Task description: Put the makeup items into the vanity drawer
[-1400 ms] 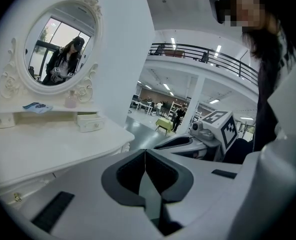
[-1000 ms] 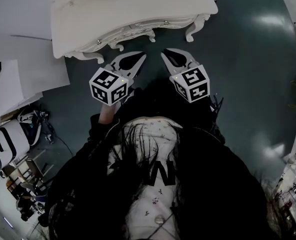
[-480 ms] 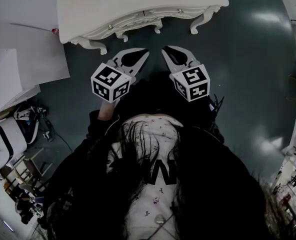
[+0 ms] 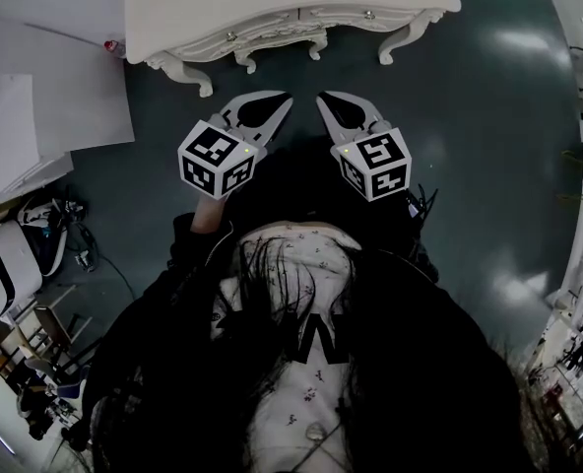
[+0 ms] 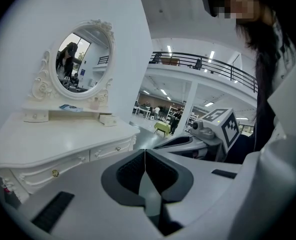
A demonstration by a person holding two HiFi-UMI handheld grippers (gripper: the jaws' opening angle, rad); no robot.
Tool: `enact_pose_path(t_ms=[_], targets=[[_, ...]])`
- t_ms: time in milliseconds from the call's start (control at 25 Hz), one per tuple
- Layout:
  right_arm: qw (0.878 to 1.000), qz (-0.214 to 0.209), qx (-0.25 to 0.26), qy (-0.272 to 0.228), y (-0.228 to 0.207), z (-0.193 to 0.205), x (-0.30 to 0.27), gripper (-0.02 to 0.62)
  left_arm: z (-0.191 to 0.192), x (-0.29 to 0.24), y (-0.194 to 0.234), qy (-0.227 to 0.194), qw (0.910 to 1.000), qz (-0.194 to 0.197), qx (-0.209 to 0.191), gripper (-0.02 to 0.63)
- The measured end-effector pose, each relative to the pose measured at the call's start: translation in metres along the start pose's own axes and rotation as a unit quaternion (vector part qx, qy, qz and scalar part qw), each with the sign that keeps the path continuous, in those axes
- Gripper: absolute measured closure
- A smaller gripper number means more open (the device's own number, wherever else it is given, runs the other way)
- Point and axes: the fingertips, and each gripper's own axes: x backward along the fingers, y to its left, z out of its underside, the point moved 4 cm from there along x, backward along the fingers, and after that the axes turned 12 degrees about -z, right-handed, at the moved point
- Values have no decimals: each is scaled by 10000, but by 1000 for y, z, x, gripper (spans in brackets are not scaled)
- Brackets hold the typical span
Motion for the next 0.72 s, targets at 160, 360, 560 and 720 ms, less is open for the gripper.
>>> enact_pose_path(t_ms=[160, 360, 560, 720], targets=[[9999, 6, 102, 34, 7, 1, 0, 586, 1, 2, 0, -102, 9999, 43, -18, 607], [9999, 33, 133, 55, 8, 3, 7, 586, -1, -5, -9, -199, 9996, 194, -89, 606], [9996, 68, 271, 65, 10, 5, 10, 586, 0, -5, -15, -241, 9991, 289, -199, 606], [9991, 11, 415, 78, 18, 6, 8, 586, 2, -1, -14, -270, 9991, 253, -229, 606]])
